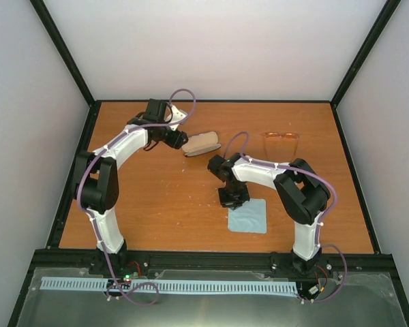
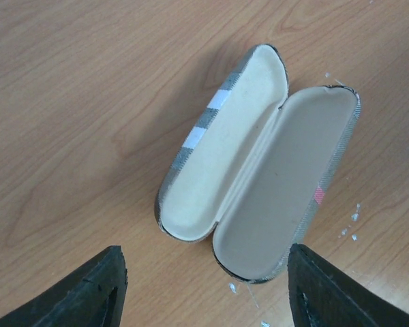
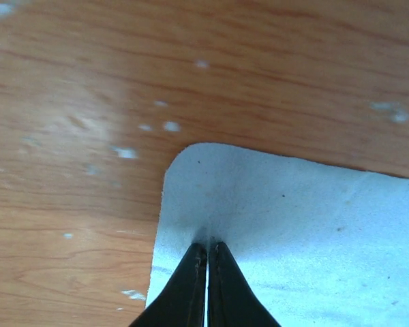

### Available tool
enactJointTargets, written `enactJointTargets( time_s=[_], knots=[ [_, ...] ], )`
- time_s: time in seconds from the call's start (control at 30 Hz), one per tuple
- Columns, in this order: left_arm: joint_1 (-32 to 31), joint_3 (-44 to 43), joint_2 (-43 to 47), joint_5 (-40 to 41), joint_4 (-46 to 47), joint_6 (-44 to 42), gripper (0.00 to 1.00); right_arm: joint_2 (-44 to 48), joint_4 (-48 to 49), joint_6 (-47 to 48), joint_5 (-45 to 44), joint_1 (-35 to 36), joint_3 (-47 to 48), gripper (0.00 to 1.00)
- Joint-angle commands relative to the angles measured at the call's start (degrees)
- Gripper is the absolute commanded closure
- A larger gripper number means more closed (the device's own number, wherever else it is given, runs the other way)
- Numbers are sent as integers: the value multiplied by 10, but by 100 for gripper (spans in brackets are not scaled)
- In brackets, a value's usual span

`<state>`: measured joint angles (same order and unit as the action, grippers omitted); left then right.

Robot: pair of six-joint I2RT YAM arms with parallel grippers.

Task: Organize the sunglasses
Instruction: Move the glasses cleaning cloth to the center of the board.

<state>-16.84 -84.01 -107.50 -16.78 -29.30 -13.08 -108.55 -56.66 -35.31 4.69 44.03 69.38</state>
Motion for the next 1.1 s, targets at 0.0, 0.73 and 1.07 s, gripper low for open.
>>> enactJointTargets(
  time_s=[0.0,0.73,1.07],
  knots=[
    [2,22,36,-4,6,13,35,-49,38,18,34,23,39,97],
    [4,116,81,-81,-18,-11,43,-204,-79,63,34,28,371,96],
    [-27,180,107,-92,-8,-17,48,-43,-92,49,-35,-25,262,80]
  ],
)
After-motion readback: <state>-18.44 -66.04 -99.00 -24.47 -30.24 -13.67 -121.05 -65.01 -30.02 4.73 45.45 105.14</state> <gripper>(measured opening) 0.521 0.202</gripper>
